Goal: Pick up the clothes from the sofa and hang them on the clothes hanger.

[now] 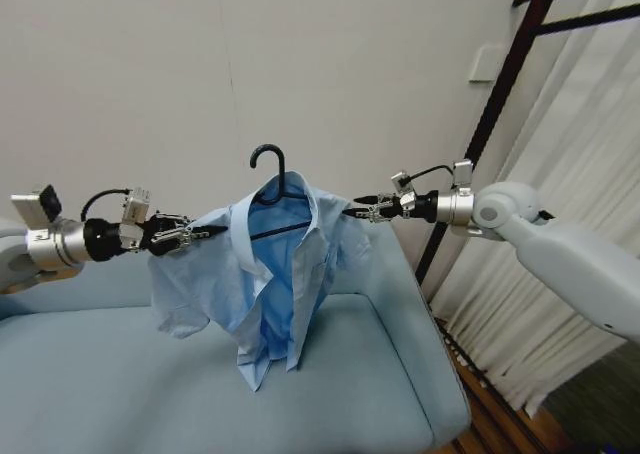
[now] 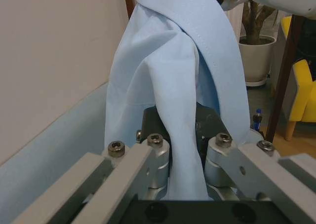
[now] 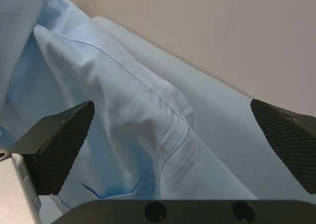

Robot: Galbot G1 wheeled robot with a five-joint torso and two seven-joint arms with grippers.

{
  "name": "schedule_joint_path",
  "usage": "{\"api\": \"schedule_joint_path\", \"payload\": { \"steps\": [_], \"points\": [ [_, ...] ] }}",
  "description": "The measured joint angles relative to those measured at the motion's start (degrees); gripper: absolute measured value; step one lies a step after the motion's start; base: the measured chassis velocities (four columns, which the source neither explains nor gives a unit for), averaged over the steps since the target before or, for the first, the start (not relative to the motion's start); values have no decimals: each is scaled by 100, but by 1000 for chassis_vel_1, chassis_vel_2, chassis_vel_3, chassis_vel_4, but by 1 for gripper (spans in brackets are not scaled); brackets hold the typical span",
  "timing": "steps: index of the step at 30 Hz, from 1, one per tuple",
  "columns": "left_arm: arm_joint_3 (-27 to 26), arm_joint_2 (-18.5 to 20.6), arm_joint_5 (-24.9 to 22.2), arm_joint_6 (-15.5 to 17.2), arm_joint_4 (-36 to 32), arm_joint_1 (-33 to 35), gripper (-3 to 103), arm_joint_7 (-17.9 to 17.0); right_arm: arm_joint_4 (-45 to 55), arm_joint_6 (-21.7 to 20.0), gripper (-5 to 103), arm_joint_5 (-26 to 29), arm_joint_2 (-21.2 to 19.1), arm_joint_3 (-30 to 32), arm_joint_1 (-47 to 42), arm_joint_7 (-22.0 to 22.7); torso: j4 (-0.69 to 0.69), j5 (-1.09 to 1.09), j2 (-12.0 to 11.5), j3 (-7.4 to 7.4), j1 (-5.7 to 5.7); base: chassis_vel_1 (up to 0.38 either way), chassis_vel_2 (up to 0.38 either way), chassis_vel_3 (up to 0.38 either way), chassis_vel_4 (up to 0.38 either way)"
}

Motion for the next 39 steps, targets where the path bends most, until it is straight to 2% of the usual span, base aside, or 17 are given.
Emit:
{"api": "schedule_joint_path", "payload": {
  "steps": [6,13,14,16,20,21,24,25,26,29,32,34,37,39],
  "points": [
    [0,6,29,3,-6,-1,9,26,42,0,100,-20,-56,-371,391,-110,-1,-1,1,0,0,0,0,0,0],
    [1,125,29,-4,16,-14,9,143,1,-8,100,-135,77,-1127,906,-299,1,0,1,0,0,0,0,0,0],
    [1,132,28,-5,16,-14,9,152,-17,-9,103,-145,94,-1176,946,-321,1,-1,1,0,0,0,0,0,0],
    [1,143,27,-7,19,-12,9,167,-32,-13,100,-161,115,-1261,1015,-374,1,-1,1,0,0,0,0,0,0],
    [1,175,26,-43,56,1,9,195,-34,-16,85,-204,115,-1403,1146,-536,0,-1,1,0,0,0,0,0,0],
    [1,175,26,-43,56,1,9,195,-34,-16,85,-204,115,-1403,1146,-536,0,-1,1,0,0,0,0,0,0],
    [12,192,37,-70,77,6,9,218,-33,-22,69,-192,136,-1442,1218,-650,-1,0,1,0,0,0,0,0,0],
    [14,193,40,-70,77,7,9,221,-32,-22,69,-188,142,-1456,1236,-667,-1,0,1,0,0,0,0,0,0],
    [20,193,63,-71,72,16,9,239,-29,-22,61,-164,167,-1534,1332,-710,0,0,1,0,0,0,0,0,0],
    [25,182,79,-71,64,22,9,252,-36,-22,58,-110,208,-1617,1437,-753,0,0,1,0,0,0,0,0,0],
    [33,157,105,-72,73,29,9,260,-68,-6,73,-50,283,-1737,1590,-776,0,0,1,0,0,0,0,0,0],
    [34,152,111,-73,82,29,9,260,-70,-1,73,-34,303,-1780,1642,-778,0,0,1,0,0,0,0,0,0],
    [38,136,119,-77,101,32,9,260,-60,13,89,-12,344,-1946,1801,-797,0,-1,1,0,0,0,0,0,0],
    [39,130,120,-78,104,32,9,260,-58,19,93,-11,353,-1983,1833,-800,0,-1,1,0,0,0,0,0,0]
  ]
}}
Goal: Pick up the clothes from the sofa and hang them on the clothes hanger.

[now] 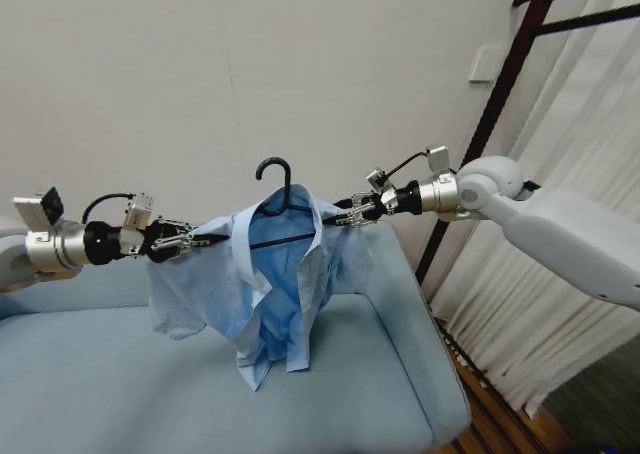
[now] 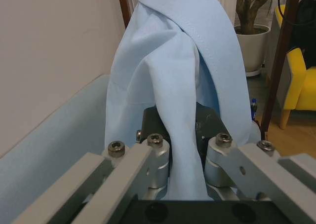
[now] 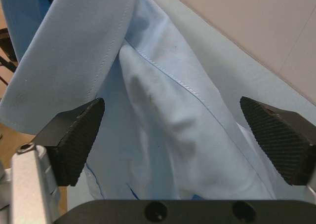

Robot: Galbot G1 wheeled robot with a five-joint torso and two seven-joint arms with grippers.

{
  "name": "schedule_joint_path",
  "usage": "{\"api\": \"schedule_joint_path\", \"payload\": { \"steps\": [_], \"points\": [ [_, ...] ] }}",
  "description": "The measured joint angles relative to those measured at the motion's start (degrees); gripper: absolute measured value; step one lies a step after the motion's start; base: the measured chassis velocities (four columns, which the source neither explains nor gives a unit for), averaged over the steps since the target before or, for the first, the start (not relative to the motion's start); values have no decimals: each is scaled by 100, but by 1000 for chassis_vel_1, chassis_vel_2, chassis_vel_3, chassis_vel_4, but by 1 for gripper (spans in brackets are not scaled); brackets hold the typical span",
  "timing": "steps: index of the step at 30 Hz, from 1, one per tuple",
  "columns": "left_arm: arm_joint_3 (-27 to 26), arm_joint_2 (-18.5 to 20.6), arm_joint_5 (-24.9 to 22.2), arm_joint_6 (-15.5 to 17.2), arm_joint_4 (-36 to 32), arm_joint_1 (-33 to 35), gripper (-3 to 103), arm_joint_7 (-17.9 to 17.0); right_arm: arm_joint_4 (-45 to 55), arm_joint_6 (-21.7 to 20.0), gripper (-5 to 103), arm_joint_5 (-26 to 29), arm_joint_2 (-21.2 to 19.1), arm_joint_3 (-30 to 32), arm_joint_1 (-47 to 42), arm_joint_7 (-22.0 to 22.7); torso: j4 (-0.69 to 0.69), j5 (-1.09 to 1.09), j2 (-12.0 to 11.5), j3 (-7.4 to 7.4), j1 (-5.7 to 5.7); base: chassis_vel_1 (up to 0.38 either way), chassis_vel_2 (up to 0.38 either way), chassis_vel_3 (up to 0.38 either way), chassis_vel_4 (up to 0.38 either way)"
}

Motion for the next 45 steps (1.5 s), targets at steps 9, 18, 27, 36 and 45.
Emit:
{"api": "schedule_joint_path", "payload": {
  "steps": [9,18,27,36,45],
  "points": [
    [4,-17,-4,-13,-3,-2,9,29,-21,23,61,-19,72,-200,147,-7,0,1,0,0,0,0,0,0,0],
    [4,-28,-5,-24,-46,-12,9,-34,120,23,30,123,0,-207,144,35,0,0,0,0,0,0,0,0,0],
    [0,-32,-48,-72,-67,-15,9,-102,290,18,21,339,-50,-166,158,38,0,1,0,0,0,0,0,0,0],
    [2,-75,-68,-182,-75,-12,15,-373,283,83,18,287,-2,-164,144,-109,1,0,0,0,0,0,0,0,0],
    [-19,-34,-69,-328,122,-162,47,-413,224,163,12,192,-43,-164,145,-218,0,2,0,0,0,0,0,0,0]
  ]
}}
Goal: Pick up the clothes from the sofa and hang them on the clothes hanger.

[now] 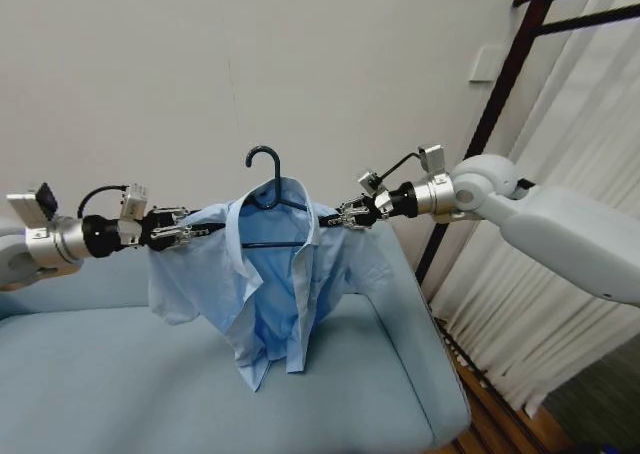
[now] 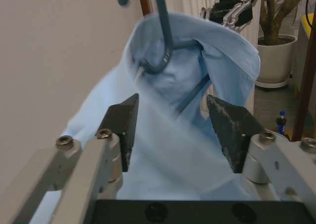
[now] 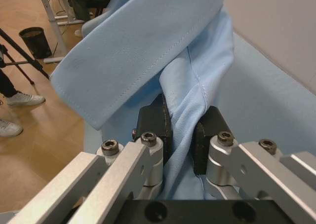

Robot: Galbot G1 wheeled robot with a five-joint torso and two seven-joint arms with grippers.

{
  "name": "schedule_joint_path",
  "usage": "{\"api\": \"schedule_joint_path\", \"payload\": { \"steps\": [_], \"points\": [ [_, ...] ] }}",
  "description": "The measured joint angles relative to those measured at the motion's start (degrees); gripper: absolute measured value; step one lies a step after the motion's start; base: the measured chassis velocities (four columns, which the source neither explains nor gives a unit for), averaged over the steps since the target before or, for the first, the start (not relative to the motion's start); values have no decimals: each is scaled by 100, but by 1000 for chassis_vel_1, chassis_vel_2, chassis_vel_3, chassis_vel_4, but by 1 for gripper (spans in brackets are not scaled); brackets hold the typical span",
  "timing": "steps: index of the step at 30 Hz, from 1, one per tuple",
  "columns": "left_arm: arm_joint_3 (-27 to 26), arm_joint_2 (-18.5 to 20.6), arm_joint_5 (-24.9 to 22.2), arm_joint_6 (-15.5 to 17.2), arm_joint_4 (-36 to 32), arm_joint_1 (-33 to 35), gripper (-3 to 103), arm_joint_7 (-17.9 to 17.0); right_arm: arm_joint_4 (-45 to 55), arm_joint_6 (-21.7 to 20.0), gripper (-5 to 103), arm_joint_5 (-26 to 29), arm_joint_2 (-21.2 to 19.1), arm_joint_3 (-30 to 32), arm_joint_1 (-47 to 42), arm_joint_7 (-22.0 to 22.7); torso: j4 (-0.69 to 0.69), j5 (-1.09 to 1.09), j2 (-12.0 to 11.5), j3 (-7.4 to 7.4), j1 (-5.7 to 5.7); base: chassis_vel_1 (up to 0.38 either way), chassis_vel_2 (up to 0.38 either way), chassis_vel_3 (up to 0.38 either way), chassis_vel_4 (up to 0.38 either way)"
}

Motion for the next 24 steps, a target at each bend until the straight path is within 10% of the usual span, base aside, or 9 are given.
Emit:
{"api": "schedule_joint_path", "payload": {
  "steps": [15,22,24],
  "points": [
    [-18,-297,-87,177,-118,-287,99,-490,848,58,12,830,-455,869,-906,1761,1,0,0,0,0,0,0,0,0],
    [-26,-460,-92,215,-292,-320,100,-933,1491,229,12,1585,-766,1442,-1124,3521,-2,-1,0,0,0,0,0,0,0],
    [-13,-613,-113,275,-493,-378,100,-1746,1803,383,12,1901,-851,1683,-1124,4421,1,-2,0,0,0,0,0,0,0]
  ]
}}
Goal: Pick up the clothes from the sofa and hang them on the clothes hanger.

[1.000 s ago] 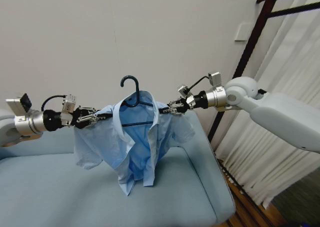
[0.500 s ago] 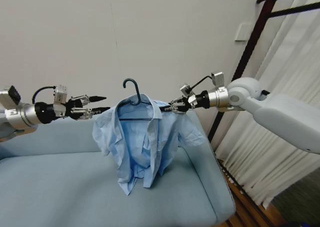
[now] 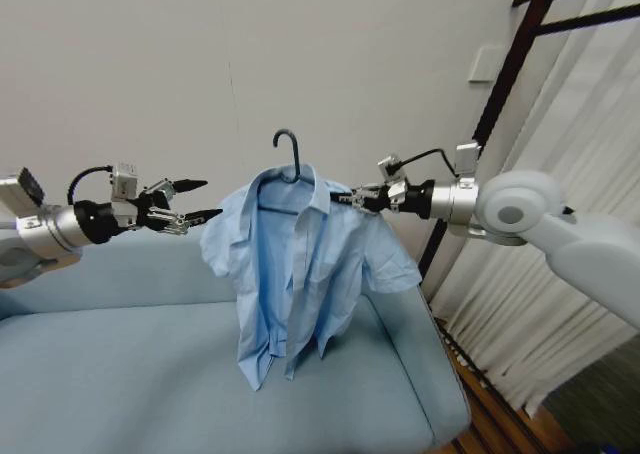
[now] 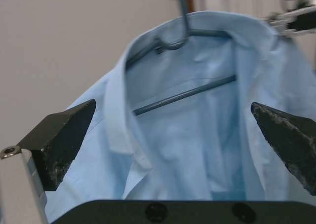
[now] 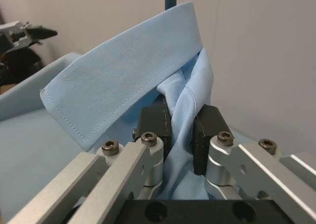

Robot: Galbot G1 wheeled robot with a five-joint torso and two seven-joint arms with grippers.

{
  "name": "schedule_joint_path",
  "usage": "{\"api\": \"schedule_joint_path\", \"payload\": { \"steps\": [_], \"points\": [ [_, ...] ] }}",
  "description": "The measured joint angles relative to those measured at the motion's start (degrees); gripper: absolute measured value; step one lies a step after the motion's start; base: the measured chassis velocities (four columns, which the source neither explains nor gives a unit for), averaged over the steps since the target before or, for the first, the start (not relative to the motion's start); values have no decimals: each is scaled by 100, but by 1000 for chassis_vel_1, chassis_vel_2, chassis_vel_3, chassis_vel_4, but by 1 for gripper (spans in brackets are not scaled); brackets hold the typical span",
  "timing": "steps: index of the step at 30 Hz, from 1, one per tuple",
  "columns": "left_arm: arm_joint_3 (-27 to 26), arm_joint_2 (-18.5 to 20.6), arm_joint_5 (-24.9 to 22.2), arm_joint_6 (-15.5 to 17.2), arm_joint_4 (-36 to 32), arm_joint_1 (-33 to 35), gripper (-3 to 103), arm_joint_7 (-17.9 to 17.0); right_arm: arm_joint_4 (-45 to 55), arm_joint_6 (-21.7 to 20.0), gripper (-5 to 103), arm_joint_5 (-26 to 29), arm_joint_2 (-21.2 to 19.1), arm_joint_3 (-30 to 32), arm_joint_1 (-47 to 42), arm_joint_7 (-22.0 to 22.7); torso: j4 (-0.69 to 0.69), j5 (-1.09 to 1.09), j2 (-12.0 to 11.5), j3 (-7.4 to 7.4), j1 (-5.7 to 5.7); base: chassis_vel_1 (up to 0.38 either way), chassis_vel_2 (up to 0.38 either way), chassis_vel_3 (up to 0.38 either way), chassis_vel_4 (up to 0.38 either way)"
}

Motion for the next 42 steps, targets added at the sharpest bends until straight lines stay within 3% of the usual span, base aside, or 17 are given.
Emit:
{"api": "schedule_joint_path", "payload": {
  "steps": [1,2,3,4,5,7,12,14,17,29,32,34,36,37,38,40,42],
  "points": [
    [28,-91,-55,20,-140,-27,100,-591,128,61,12,28,-27,82,2,267,0,0,0,0,0,0,0,0,0],
    [28,-91,-55,20,-140,-27,100,-591,128,61,12,28,-27,82,2,267,0,0,0,0,0,0,0,0,0],
    [40,-123,-82,27,-197,-37,100,-837,173,89,12,36,-37,107,3,361,0,0,0,0,0,0,0,0,0],
    [70,-199,-152,53,-337,-67,100,-1457,271,156,12,60,-57,158,4,552,-1,-1,0,0,0,0,0,0,0],
    [131,-325,-288,105,-574,-137,100,-2384,458,269,12,122,-87,265,8,821,-2,0,0,0,0,0,0,0,0],
    [167,-403,-387,115,-747,-206,100,-2947,585,391,12,125,-114,351,16,881,-2,0,0,0,0,0,0,0,0],
    [200,-428,-544,115,-987,-394,100,-3477,788,470,12,96,-44,557,51,1098,-1,1,0,0,0,0,0,0,0],
    [205,-428,-562,115,-999,-418,100,-3500,816,470,12,124,-24,576,55,1158,-1,1,0,0,0,0,0,0,0],
    [267,-403,-753,116,-1088,-695,100,-3622,1131,448,12,428,162,730,72,1751,0,1,0,0,0,0,0,0,0],
    [518,-585,-805,283,-1062,-811,103,-3523,1540,560,12,423,477,793,-13,2034,-1,0,0,1,0,0,0,0,0],
    [606,-659,-789,405,-1016,-712,89,-3457,1524,611,12,462,583,793,40,2044,0,0,-1,1,0,0,0,0,0],
    [661,-682,-770,419,-989,-699,89,-3436,1524,622,12,470,602,793,51,2042,0,0,-1,1,0,0,0,0,0],
    [783,-732,-745,425,-945,-737,78,-3409,1530,634,12,478,617,785,66,2025,0,-1,-1,1,0,0,0,0,0],
    [883,-766,-736,426,-924,-818,78,-3394,1543,637,12,481,617,773,71,2007,-1,-1,-1,1,0,0,0,0,0],
    [1083,-817,-728,426,-887,-1025,67,-3374,1563,637,12,482,605,752,72,1980,-1,-1,-1,1,0,0,0,0,0],
    [1197,-846,-727,427,-872,-1178,67,-3363,1564,637,12,480,597,745,69,1967,-2,-1,-1,1,0,0,0,0,0],
    [1364,-875,-730,428,-854,-1385,56,-3344,1563,630,12,468,587,734,58,1941,-2,1,-1,0,0,0,0,0,0]
  ]
}}
